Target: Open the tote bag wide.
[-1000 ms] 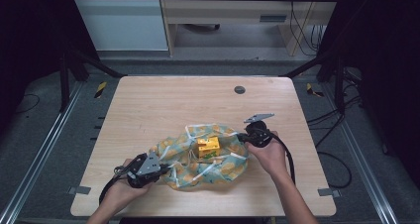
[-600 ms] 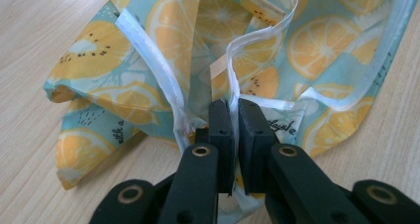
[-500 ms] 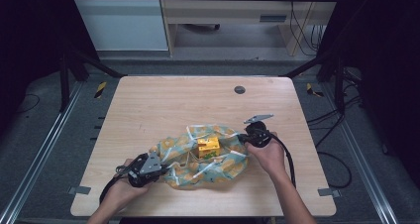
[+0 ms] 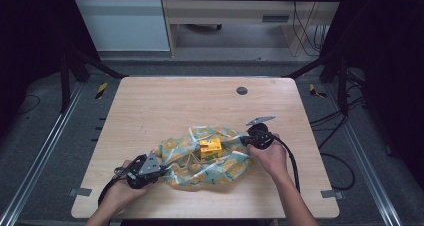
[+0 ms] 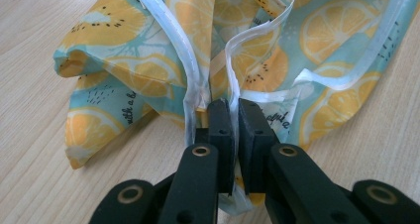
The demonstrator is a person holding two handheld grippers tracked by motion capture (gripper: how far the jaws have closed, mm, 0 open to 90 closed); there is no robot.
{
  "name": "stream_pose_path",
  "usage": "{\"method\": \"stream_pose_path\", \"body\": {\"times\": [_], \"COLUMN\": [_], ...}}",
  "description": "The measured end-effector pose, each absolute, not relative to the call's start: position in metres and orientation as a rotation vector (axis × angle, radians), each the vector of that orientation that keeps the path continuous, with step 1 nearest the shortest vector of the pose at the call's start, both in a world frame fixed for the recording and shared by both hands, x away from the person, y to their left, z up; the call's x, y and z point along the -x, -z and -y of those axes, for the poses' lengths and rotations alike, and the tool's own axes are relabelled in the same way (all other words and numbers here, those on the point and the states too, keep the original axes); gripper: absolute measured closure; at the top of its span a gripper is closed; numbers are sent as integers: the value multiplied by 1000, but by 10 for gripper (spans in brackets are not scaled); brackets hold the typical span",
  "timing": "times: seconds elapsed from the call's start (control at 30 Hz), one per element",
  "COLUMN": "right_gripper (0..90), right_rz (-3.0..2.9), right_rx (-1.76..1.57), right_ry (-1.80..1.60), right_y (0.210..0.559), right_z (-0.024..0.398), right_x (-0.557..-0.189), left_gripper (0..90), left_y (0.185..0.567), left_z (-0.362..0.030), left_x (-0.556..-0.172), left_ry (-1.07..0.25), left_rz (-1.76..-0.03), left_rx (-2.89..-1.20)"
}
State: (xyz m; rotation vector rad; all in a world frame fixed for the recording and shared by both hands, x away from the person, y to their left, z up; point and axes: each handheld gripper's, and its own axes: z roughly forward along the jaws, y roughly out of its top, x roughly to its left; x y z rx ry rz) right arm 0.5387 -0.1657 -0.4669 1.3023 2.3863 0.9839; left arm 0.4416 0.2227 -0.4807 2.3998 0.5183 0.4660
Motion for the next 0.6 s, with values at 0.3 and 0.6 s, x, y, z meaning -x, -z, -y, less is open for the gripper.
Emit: {"method": "stream_pose_path", "body": {"times": [0.3,0.6], "right_gripper": [880,871], "right_rz": [-2396,-2407], "right_rx": [-1298,-1264], "right_ry": [-962,-905], "right_y": [473,476], "right_z": [168,167], "right_x": [-533,-529], "left_gripper": [855,855], "left_y": [481,483], "left_z": [-226,-227], "left_x": [-441,-440], "left_ry": [-455,-438], "left_rz": [-531,-550], "left_rx": [-2409,-2405]}}
